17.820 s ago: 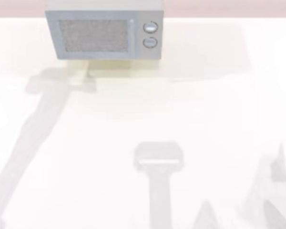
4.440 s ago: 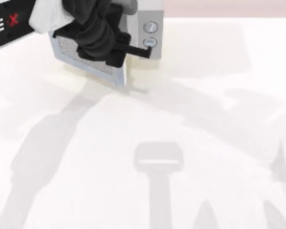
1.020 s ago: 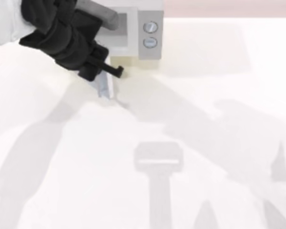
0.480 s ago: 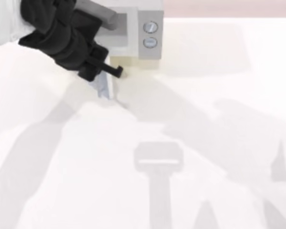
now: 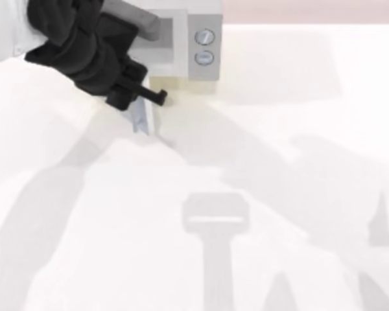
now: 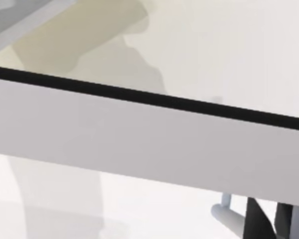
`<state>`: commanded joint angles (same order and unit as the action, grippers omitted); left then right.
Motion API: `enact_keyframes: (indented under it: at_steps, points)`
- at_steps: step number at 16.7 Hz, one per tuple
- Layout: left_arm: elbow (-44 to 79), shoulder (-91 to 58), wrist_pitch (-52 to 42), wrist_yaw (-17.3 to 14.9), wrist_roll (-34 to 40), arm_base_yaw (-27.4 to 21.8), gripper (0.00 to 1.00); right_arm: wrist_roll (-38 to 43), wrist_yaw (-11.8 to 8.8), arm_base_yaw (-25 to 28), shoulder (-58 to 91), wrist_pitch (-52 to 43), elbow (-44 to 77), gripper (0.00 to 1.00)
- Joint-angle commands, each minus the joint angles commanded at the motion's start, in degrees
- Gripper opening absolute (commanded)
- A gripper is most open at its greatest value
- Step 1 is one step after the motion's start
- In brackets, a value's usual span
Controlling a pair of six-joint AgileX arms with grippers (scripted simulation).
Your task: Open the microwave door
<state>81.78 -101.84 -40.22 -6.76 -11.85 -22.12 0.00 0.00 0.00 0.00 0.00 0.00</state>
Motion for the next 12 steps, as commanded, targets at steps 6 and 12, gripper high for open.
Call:
enact_keyframes:
  at_steps: [6,12]
  points:
    - [-0.7,0.4,-0.2,-1.3,-1.8,0.4,0.0,0.0,0.0,0.0,0.0,0.0,0.0,1.0]
    - [-2.9,2.6,-1.3,-5.2,-9.5,3.6,0.0,0.0,0.0,0.0,0.0,0.0,0.0,1.0]
